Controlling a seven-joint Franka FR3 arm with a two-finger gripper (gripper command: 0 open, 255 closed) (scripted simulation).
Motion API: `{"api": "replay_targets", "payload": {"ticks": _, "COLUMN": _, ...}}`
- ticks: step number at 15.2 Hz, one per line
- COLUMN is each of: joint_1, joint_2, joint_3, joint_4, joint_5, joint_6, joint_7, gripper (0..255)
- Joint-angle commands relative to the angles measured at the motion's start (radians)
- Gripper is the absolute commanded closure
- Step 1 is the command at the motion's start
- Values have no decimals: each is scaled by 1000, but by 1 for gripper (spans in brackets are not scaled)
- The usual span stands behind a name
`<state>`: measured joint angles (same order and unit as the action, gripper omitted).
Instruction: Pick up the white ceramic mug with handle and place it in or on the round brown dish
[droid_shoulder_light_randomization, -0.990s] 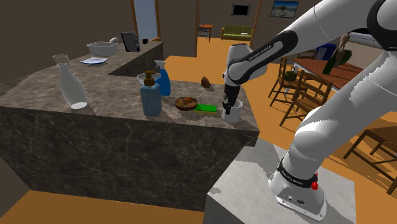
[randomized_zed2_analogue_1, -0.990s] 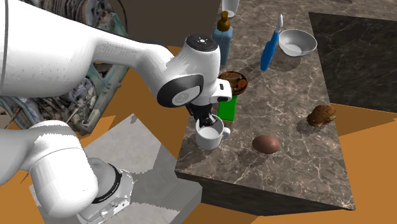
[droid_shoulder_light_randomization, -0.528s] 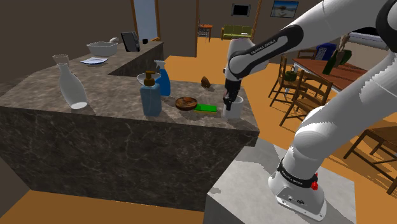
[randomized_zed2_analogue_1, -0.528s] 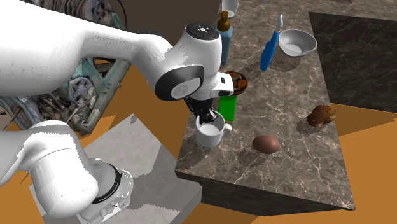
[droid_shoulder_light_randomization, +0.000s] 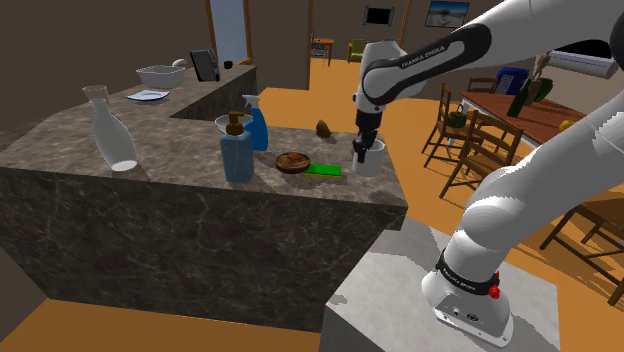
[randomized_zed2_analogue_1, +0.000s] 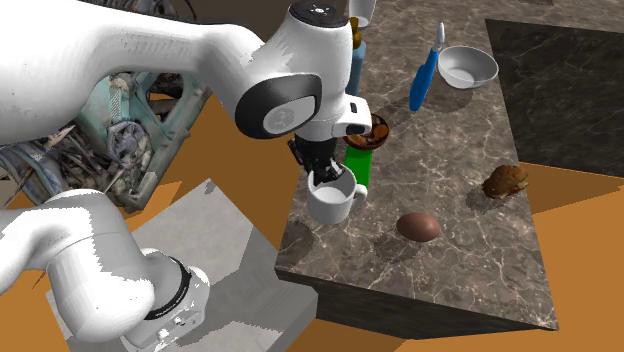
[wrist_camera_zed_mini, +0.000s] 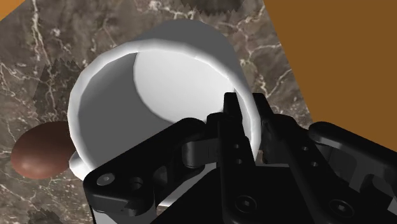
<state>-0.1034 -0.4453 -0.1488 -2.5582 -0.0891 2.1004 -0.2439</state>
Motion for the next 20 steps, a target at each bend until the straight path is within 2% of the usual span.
{"api": "replay_targets", "payload": {"ticks": 1, "joint_1": 0, "joint_2": -12, "joint_3": 2, "joint_4": 17, "joint_5": 1, "joint_6": -29, "joint_7": 1, "gripper": 255}}
{"api": "replay_targets", "payload": {"ticks": 9, "joint_1": 2, "joint_2": -48, "joint_3": 10, "joint_4": 99, "joint_5": 5, "joint_6": -147, "joint_7": 0, "gripper": 255}}
{"api": "replay_targets", "payload": {"ticks": 20, "joint_1": 72, "joint_2": 345, "joint_3": 77, "joint_4": 503, "joint_5": 70, "joint_6": -162, "joint_7": 95, "gripper": 255}}
